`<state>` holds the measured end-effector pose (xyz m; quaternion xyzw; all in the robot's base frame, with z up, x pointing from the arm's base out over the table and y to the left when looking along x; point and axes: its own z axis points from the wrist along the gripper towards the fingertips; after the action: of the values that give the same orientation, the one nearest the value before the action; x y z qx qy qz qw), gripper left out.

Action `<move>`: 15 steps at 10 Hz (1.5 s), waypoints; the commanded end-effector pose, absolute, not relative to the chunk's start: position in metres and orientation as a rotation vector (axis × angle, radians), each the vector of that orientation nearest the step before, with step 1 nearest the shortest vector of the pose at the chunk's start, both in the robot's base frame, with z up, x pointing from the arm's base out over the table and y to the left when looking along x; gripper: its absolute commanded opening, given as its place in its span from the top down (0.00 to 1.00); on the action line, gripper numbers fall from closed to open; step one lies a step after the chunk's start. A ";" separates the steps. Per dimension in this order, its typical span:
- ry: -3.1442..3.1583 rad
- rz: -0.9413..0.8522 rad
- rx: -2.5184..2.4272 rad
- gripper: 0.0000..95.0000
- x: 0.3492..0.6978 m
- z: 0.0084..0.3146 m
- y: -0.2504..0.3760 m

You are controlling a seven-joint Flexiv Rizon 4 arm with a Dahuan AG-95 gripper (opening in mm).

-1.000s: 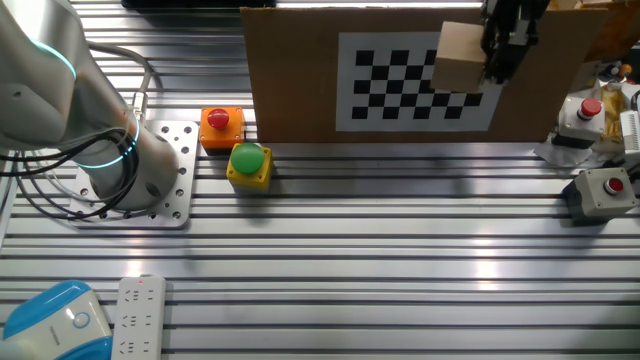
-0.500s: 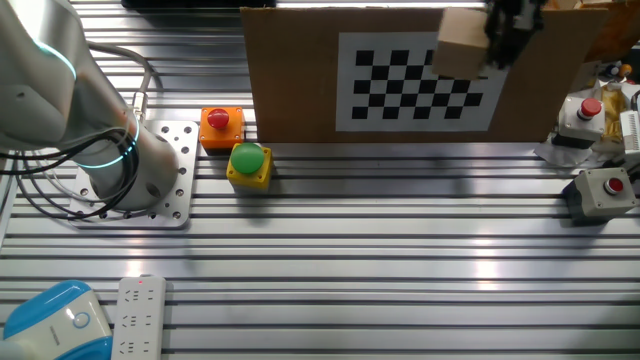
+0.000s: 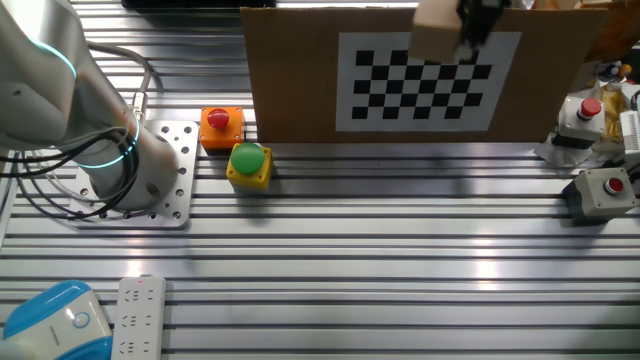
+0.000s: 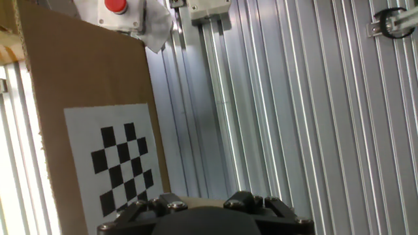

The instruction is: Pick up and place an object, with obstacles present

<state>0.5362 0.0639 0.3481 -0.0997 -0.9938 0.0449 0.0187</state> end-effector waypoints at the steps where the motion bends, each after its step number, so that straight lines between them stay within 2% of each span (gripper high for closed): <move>1: -3.094 0.141 -0.327 1.00 0.527 0.345 0.075; 5: -3.078 0.150 -0.344 1.00 0.515 0.343 0.095; 15: -3.055 0.136 -0.365 1.00 0.521 0.355 0.103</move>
<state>0.5207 0.1035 0.3551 -0.1186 -0.9915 0.0440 0.0309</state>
